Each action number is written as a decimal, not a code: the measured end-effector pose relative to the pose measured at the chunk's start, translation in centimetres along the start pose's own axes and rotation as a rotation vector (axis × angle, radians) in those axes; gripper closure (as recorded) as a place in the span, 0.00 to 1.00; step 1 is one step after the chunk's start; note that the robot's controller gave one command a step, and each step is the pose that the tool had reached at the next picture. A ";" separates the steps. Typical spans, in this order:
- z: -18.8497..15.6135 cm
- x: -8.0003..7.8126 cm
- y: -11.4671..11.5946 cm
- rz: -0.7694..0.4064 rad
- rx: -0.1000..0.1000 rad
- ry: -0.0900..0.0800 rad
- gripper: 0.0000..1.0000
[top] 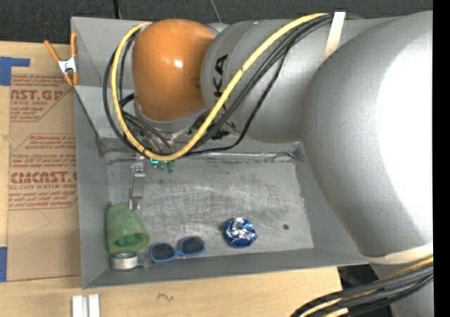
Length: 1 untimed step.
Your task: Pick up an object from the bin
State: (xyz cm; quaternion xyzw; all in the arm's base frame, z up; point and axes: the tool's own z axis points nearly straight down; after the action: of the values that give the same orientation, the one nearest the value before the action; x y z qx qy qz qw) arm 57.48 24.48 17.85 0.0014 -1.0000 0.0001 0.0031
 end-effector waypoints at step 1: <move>4.9 6.3 0.0 0.101 0.000 0.000 0.00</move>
Offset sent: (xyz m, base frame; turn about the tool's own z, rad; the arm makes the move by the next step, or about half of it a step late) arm -0.0600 -0.0012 -0.0462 0.1032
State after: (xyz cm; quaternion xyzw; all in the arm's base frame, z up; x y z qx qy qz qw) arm 51.18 24.48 12.99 -0.0493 -0.9988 0.0004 0.0030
